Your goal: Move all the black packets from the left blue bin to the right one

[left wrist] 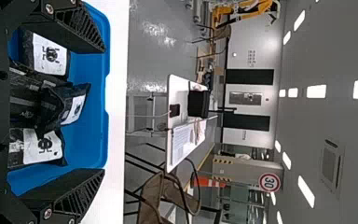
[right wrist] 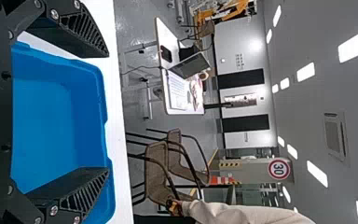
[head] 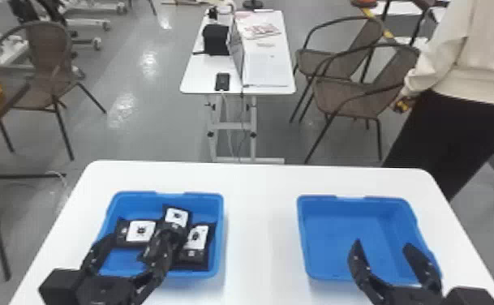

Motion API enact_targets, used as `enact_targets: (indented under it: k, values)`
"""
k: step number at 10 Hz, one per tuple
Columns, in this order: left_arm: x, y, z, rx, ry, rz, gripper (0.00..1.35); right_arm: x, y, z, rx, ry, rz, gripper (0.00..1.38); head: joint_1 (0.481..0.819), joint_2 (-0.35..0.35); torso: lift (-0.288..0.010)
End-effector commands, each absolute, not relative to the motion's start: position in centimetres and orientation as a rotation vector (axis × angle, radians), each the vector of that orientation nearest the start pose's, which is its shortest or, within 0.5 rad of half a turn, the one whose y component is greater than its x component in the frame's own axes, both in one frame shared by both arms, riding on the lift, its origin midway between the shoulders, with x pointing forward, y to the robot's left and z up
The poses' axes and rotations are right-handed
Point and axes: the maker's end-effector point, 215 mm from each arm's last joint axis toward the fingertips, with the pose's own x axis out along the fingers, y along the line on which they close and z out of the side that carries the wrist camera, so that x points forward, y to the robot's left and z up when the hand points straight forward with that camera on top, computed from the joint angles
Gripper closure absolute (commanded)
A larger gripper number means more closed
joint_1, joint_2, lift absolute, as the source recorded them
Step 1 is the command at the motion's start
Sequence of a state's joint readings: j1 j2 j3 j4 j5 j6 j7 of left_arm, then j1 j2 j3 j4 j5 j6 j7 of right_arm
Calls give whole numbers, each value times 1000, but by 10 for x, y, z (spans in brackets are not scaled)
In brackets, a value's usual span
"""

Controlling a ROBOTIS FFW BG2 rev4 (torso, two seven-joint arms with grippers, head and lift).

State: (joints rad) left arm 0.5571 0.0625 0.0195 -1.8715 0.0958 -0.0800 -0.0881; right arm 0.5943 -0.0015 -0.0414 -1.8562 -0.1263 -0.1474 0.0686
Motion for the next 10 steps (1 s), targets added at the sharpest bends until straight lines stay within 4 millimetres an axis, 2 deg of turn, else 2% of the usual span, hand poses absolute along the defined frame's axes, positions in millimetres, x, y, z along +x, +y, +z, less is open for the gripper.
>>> enact_targets:
  k: [1, 7, 10]
  values:
    - [409, 233, -432, -33, 174, -83, 119, 395, -242, -434, 110, 153, 5, 154, 695, -15, 0]
    - [410, 236, -432, -21, 175, -78, 121, 398, -240, -434, 122, 152, 14, 154, 695, -8, 0]
    - [416, 242, -446, -31, 228, -66, 121, 397, -239, -436, 128, 156, 15, 154, 695, -6, 0]
